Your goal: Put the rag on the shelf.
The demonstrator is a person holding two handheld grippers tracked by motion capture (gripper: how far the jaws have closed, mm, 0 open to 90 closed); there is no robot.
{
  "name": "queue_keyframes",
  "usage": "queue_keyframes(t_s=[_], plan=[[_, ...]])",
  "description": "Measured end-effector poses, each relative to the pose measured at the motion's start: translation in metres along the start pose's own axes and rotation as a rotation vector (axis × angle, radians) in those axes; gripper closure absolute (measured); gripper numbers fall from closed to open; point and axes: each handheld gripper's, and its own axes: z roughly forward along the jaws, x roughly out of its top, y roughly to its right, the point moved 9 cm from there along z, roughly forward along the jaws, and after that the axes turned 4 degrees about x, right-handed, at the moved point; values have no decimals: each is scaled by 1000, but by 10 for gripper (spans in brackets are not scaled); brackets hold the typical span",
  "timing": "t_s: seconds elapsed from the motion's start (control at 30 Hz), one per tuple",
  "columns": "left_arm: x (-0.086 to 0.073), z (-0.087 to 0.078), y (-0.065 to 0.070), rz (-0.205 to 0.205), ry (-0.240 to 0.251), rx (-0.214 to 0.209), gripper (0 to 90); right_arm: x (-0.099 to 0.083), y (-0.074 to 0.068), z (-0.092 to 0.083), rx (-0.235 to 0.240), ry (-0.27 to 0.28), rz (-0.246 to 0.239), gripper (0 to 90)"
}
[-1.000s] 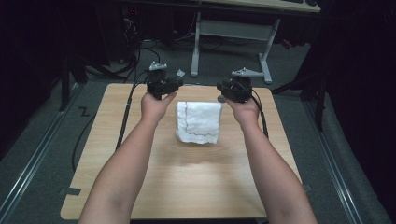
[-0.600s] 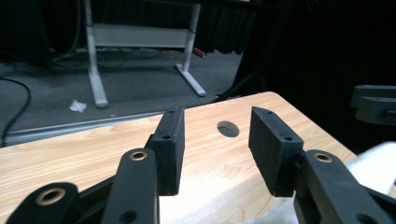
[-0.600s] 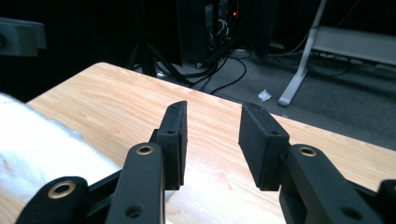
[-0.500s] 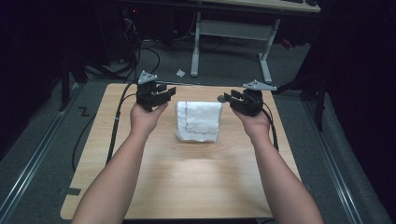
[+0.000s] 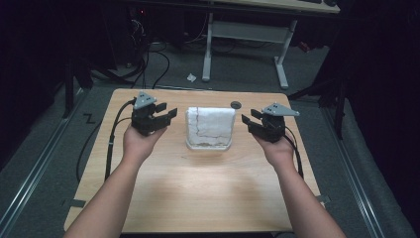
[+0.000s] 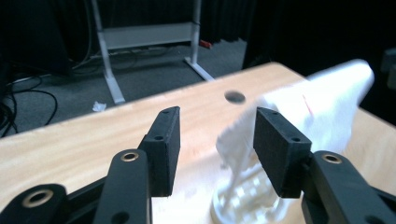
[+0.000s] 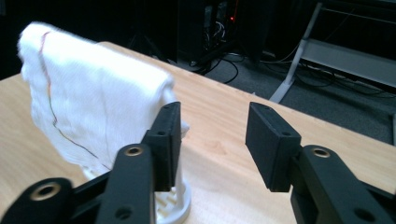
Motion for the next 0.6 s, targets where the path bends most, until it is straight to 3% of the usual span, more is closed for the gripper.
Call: queue_keyframes(t_s=[0.17, 0.3, 0.4, 0.43, 0.47, 0.5, 0.57, 0.6], plan=[[-40, -20, 12, 7, -15, -33, 496, -22, -14, -14, 0, -5, -33, 500], [-77, -30, 23, -67, -53, -98, 485, -40, -25, -23, -8, -10, -68, 481], [-108, -36, 35, -58, -104, -118, 472, -62, -40, -28, 14, -35, -60, 469], [-108, -36, 35, -58, -104, -118, 467, -62, -40, -28, 14, -35, -60, 469], [-118, -37, 39, -54, -122, -121, 467, -66, -42, -29, 19, -38, -57, 467], [-136, -38, 45, -46, -153, -126, 457, -82, -50, -30, 25, -60, -51, 464], [-145, -38, 48, -42, -169, -126, 453, -90, -54, -30, 27, -74, -45, 462], [-159, -39, 54, -44, -184, -129, 449, -108, -62, -30, 34, -103, -21, 459]])
